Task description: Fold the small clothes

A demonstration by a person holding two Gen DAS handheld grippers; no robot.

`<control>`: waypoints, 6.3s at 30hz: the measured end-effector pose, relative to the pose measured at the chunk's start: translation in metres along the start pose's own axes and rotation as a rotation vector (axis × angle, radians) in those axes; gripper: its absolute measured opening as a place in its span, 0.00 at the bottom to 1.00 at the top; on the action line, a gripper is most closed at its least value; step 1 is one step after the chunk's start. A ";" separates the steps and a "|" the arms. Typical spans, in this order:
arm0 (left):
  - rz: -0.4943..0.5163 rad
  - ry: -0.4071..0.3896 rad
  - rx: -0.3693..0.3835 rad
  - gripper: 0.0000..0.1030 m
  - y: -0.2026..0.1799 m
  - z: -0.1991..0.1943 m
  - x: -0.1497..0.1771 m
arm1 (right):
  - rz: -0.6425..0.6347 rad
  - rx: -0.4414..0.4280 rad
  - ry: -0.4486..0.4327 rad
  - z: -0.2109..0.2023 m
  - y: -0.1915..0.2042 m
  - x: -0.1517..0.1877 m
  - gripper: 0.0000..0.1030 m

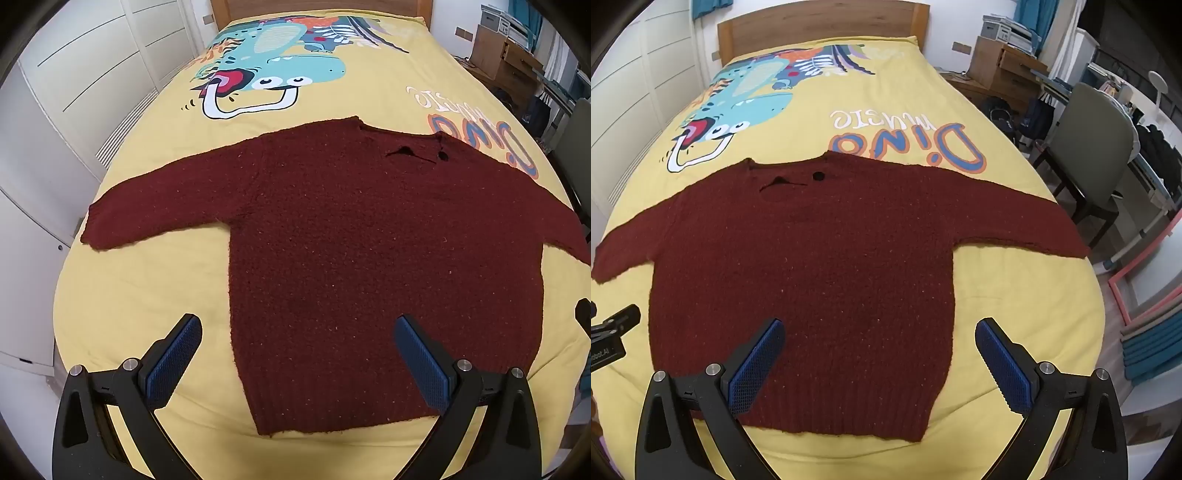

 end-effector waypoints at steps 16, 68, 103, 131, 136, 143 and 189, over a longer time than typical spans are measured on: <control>0.007 0.004 0.008 0.99 0.002 -0.001 0.001 | 0.000 -0.007 0.005 0.001 0.001 0.000 1.00; 0.031 0.032 0.005 0.99 -0.008 0.007 0.005 | -0.039 -0.018 0.054 0.013 0.010 0.010 1.00; 0.036 0.052 0.000 0.99 -0.007 0.022 -0.002 | -0.026 -0.019 0.066 0.030 0.003 0.011 1.00; 0.029 0.121 -0.083 0.99 0.015 0.115 -0.077 | 0.619 0.095 0.165 0.210 -0.338 0.012 1.00; 0.040 0.130 -0.100 0.99 0.013 0.125 -0.077 | 0.691 0.098 0.207 0.235 -0.365 0.021 1.00; 0.054 0.150 -0.091 0.99 0.010 0.134 -0.071 | 0.712 0.090 0.233 0.252 -0.387 0.024 1.00; 0.014 0.123 -0.002 0.98 0.025 0.124 -0.080 | 0.544 -0.091 -0.021 0.160 -0.369 -0.076 0.12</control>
Point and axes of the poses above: each gripper's, at about its wrist camera, not at the fingertips, and z roughly the way its jaws point, y to its left, x to its underside, the point moved 10 cm from there along z, roughly the way its jaws point, and after that the axes turned 11 degrees about -z, right-handed, at the moved point
